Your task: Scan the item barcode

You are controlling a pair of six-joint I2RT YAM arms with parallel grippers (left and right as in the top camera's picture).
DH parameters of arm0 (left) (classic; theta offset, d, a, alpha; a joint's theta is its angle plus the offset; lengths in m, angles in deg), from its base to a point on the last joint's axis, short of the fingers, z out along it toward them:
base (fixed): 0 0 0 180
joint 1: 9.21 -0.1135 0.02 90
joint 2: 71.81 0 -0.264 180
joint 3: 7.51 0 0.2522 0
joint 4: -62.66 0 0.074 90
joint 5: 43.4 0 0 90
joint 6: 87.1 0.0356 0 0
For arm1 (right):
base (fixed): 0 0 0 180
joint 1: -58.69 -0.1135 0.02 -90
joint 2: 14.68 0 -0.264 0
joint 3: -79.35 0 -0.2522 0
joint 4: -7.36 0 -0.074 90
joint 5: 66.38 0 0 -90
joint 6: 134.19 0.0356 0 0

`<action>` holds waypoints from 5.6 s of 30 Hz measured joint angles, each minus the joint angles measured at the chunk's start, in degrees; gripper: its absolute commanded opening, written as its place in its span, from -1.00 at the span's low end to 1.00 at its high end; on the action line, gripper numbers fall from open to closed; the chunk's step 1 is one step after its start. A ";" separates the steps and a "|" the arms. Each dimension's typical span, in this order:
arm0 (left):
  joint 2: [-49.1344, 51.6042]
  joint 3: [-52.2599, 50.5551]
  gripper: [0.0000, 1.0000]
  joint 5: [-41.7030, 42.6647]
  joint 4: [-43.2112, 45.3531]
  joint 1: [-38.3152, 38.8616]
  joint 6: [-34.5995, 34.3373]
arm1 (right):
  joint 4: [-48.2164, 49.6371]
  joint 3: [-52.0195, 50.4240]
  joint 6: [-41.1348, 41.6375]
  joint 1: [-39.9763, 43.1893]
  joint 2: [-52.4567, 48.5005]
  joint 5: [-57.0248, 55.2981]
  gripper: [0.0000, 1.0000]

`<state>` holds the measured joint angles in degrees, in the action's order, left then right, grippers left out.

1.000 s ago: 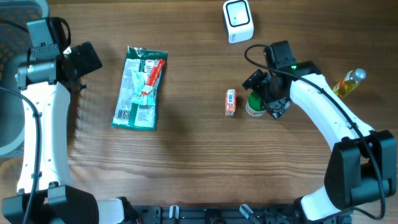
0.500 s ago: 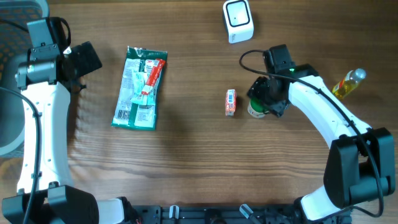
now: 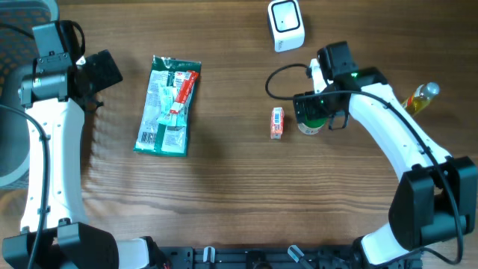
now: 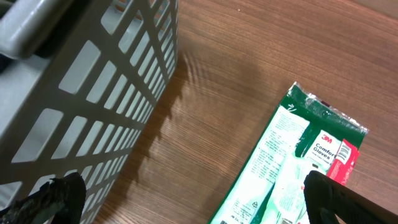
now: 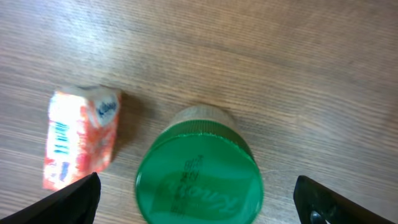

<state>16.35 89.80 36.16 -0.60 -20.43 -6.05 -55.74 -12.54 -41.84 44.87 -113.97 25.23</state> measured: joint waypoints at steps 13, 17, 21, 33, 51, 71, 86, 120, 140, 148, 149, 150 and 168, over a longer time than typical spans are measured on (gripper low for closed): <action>0.00 0.00 1.00 0.00 0.02 0.00 0.02 | -0.52 -2.86 19.91 0.00 0.17 0.48 0.54; 0.00 0.00 1.00 0.00 0.02 0.00 0.00 | -0.35 -2.86 20.39 0.00 0.17 0.48 0.60; 0.00 0.00 1.00 -0.02 0.00 0.00 0.00 | 0.63 -2.86 20.35 0.00 0.17 0.48 0.62; 0.00 0.00 1.00 -0.02 -0.04 0.00 0.02 | 0.92 -2.86 19.78 0.00 -0.94 0.44 0.30; 0.00 0.00 1.00 -0.02 -0.15 0.00 0.00 | -9.31 4.35 13.92 0.00 -1.11 -0.63 0.82; 0.00 0.00 1.00 -0.02 -0.17 0.00 0.02 | 1.64 -2.10 -1.36 0.00 -1.11 -0.76 0.99; 0.00 0.00 1.00 -0.02 -0.17 0.00 0.02 | 2.84 -2.32 2.32 0.00 -8.44 -0.83 1.00; 0.00 0.00 1.00 -0.02 -0.22 0.00 0.02 | 0.59 -2.21 11.10 0.00 -8.46 -1.07 0.49; 0.00 0.00 1.00 -0.02 -0.24 0.00 0.00 | -1.81 -0.83 10.14 0.00 -8.52 -1.27 0.09; 0.00 0.00 1.00 -0.02 -0.37 0.00 0.00 | -13.40 24.76 1.38 0.00 -2.99 -1.49 -0.26; 0.00 0.00 1.00 -0.02 -0.39 0.00 0.00 | -7.72 24.74 0.20 0.00 -2.97 -1.49 -0.26; 0.00 0.00 1.00 -0.02 -0.31 0.00 0.00 | -3.52 24.11 -0.37 0.00 -3.04 -1.51 -0.26; 0.00 0.00 1.00 -0.02 -0.37 0.00 0.02 | 61.53 22.49 2.16 0.00 -28.46 -1.66 -0.20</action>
<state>16.35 89.80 36.14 -0.97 -20.43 -6.03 5.78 9.95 -39.67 44.87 -142.43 23.57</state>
